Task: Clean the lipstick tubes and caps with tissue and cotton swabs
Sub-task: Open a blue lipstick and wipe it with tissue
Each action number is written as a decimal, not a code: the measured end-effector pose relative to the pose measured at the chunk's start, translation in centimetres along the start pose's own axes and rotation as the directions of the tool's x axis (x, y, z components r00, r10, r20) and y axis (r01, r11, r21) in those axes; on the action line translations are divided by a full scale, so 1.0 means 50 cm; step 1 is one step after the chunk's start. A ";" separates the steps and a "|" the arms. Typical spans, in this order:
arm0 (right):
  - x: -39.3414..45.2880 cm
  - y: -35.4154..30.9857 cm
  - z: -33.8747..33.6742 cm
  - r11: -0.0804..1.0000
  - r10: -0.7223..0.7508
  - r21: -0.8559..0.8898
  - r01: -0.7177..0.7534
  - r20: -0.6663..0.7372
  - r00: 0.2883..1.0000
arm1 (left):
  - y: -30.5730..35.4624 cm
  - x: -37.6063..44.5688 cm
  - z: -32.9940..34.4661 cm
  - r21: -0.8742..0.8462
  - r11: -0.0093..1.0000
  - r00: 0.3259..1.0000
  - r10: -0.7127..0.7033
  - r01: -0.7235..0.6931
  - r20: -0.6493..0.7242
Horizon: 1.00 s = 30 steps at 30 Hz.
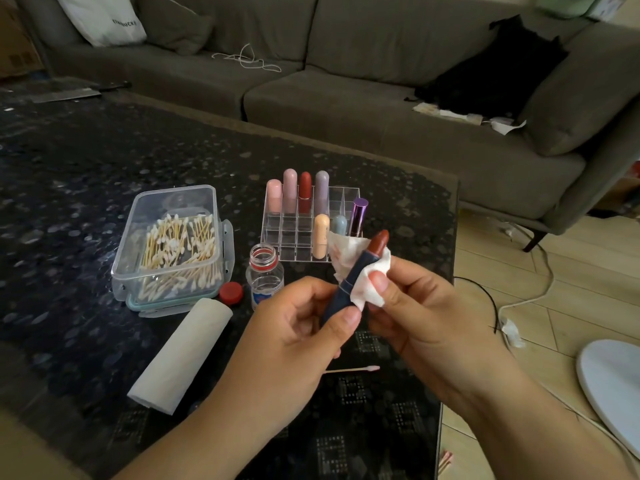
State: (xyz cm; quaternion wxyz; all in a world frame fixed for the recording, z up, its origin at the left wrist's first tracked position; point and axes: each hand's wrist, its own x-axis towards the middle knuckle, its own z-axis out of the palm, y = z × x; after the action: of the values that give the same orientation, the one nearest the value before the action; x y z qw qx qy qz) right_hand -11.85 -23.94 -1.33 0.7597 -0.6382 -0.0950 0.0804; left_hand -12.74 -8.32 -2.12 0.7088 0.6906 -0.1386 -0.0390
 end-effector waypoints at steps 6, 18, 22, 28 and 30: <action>0.000 0.011 0.011 0.996 -0.083 -0.025 0.082 -0.037 0.996 | -0.006 0.001 0.000 0.066 0.997 0.999 0.046 -0.046 -0.009; -0.001 -0.006 0.022 0.989 -0.088 0.127 0.081 0.050 0.995 | 0.003 -0.002 0.004 -0.439 0.879 0.982 -0.173 0.187 0.071; -0.001 0.000 0.027 0.986 -0.113 0.125 0.110 0.016 0.993 | 0.001 0.000 0.010 -0.340 0.938 0.997 -0.078 0.065 -0.026; 0.000 0.001 0.033 0.987 -0.092 0.129 0.097 -0.040 0.995 | 0.001 -0.004 0.021 -0.322 0.944 0.992 -0.098 0.067 -0.081; -0.002 -0.003 0.032 0.987 -0.088 0.132 0.091 -0.031 0.996 | 0.003 -0.007 0.021 -0.423 0.886 0.979 -0.200 0.190 0.021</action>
State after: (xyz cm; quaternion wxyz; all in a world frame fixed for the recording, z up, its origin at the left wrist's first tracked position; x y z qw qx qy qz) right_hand -12.32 -22.46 -0.91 0.8046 -0.5822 -0.1083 0.0444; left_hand -13.34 -9.24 -2.02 0.8354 0.5315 -0.0486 -0.1313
